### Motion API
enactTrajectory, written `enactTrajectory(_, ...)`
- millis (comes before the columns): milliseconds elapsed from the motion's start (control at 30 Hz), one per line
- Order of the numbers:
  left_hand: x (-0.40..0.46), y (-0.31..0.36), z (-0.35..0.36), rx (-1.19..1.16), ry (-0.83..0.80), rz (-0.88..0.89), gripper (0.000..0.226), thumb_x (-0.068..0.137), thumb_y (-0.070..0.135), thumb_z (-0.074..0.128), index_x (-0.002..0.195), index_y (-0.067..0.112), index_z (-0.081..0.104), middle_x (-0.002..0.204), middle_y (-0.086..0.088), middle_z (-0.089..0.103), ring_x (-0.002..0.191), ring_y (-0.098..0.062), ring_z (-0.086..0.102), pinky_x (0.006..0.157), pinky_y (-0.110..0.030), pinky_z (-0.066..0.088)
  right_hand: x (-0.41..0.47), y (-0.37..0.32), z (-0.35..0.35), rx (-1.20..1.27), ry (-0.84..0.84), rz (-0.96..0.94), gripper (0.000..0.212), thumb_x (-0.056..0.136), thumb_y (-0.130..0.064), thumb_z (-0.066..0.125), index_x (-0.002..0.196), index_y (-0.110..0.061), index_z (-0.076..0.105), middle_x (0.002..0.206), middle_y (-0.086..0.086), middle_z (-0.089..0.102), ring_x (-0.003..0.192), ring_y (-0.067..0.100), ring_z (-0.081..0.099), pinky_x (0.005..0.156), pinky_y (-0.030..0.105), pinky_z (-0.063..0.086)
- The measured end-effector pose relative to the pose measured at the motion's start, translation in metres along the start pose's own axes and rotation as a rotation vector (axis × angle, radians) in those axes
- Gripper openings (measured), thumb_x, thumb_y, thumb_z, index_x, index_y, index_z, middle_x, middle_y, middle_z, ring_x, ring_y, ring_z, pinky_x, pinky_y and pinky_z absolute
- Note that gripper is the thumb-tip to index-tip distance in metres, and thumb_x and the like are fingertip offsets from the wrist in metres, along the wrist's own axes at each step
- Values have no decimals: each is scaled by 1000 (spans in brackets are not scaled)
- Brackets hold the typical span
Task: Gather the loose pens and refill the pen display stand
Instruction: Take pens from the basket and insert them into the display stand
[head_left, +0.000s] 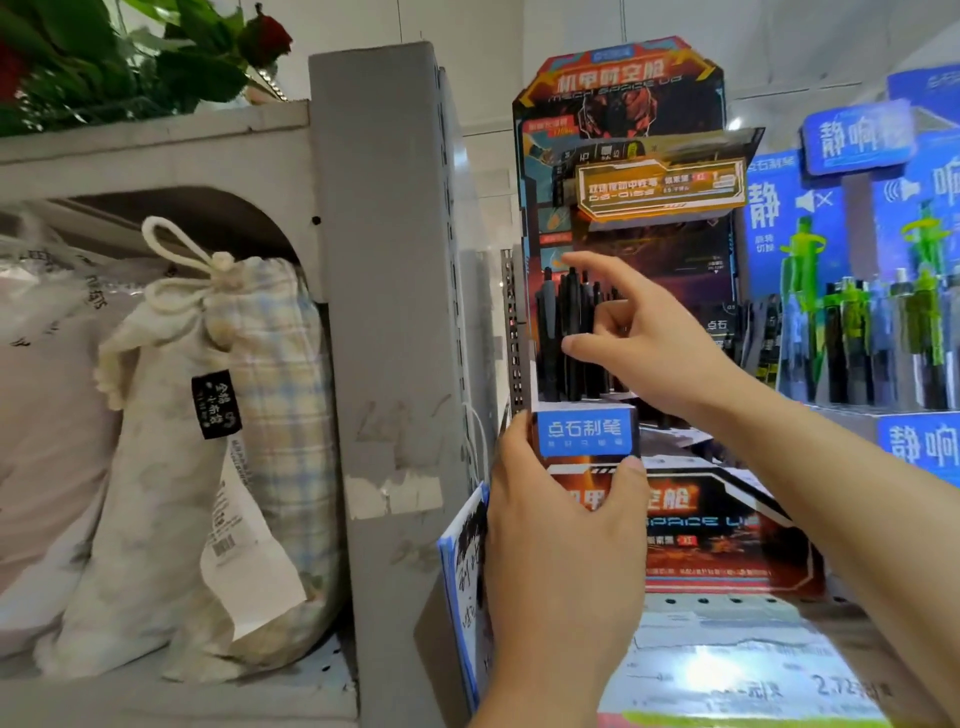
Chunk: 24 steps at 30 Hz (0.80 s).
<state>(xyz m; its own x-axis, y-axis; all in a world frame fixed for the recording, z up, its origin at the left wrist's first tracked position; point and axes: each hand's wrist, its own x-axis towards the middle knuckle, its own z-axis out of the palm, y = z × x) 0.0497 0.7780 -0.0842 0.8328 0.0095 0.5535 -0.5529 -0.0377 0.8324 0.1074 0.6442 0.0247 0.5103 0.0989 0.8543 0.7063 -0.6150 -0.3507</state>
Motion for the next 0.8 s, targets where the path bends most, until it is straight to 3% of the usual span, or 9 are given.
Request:
enactTrajectory(233,-1,3,0,146,40,52,68,68,64,53,132,50,33,122,16,58,109,-15,64,86,-43,58,-20,2,0,52,-80,33,74,92,-12,70,151,-41,36,59,-11,55,55,1,51,63,15,48)
enactTrajectory(333,0,5,2,215,79,77,71,70,61,51,137,43,33,127,14,55,113,-13,59,91,-45,54,-33,3,-8,79,0,90,72,92,-15,70,149,-44,37,65,-8,58,59,4,55,63,22,50)
enactTrajectory(467,-5,10,4,304,101,56,94,74,64,46,155,36,6,157,8,34,139,-19,40,107,-47,43,-68,-2,-28,53,78,176,68,92,-16,69,147,-45,40,78,-8,63,65,5,59,68,28,50)
enactTrajectory(533,-9,15,5,320,117,60,93,83,59,51,156,36,-1,162,3,27,144,-22,35,110,-46,41,-90,-8,-44,76,76,220,64,92,-15,69,145,-42,45,83,-9,63,72,6,61,71,34,53)
enactTrajectory(633,-18,21,7,356,167,85,88,93,41,60,159,30,2,167,6,13,150,-20,20,115,-42,30,-127,-18,-82,124,60,262,55,92,-12,71,134,-43,54,88,-10,64,82,11,64,82,44,55)
enactTrajectory(700,-35,21,11,345,215,107,85,95,35,61,159,27,7,166,9,11,151,-16,15,119,-41,24,-156,-24,-116,109,36,255,54,89,-13,73,123,-51,57,89,-13,66,86,10,66,84,42,56)
enactTrajectory(800,-78,30,41,230,289,252,67,94,27,64,153,25,32,160,6,29,146,-12,27,119,-36,26,-202,-28,-180,64,10,278,58,85,-15,76,122,-55,56,93,-16,68,91,8,69,89,37,54)
